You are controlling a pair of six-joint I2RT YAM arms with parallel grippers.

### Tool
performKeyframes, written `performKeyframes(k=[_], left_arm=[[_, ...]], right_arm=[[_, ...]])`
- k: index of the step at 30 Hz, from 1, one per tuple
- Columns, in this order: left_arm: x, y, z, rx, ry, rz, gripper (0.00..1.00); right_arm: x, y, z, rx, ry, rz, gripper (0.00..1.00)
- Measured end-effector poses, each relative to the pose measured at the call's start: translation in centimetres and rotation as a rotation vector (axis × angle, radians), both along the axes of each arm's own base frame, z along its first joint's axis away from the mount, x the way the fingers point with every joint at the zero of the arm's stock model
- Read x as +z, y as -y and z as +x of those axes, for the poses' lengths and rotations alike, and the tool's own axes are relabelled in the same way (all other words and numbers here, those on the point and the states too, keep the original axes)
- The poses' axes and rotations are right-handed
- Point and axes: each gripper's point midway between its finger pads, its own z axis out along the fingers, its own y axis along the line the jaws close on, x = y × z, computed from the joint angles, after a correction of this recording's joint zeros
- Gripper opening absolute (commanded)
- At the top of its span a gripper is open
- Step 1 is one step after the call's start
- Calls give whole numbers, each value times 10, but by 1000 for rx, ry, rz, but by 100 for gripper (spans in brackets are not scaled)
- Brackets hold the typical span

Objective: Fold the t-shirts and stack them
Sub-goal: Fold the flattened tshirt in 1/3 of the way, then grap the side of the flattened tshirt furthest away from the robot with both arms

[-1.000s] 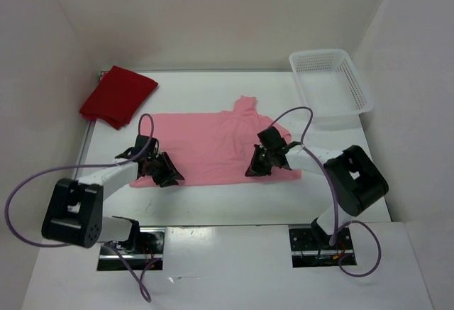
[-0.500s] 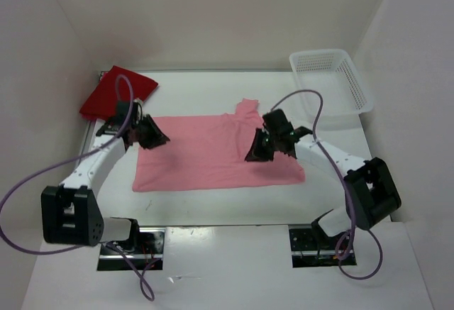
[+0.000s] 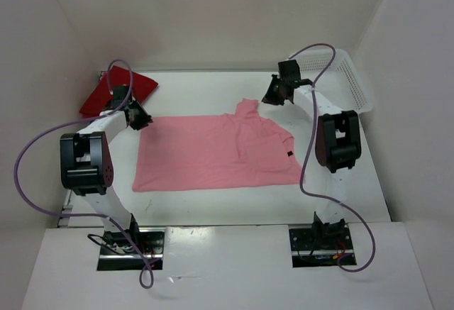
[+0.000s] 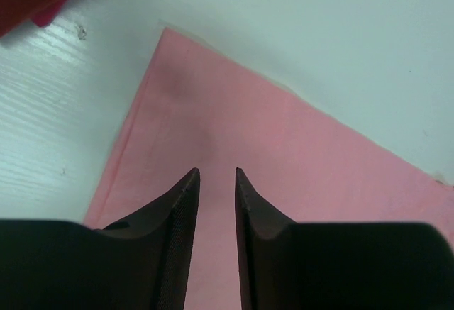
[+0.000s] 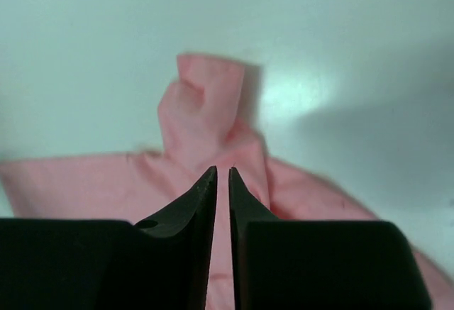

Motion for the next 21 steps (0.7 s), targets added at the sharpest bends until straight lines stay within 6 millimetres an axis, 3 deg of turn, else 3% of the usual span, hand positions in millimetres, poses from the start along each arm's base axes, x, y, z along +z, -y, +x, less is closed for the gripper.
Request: performKeyframes(k=[5,9,12,15,21], left_arm=[[0,2,-7,-5,18,-2,35],[6,5,-12,-14,30,-10,37],[19,6,-13,-17,61,-9,38],[28,7,-12,-22,86,-12,38],[18,13,-21,-39,65,-37,38]], right_arm=[[-29,4,50,-35,11,-51,25],[-61,5,69,-56,-26,-88,28],[-79,2,72,-53,-57,-88,36],[-74,-9,74,-28,-45,-74,45],[-74,-62,57,85,-60,-16,49]])
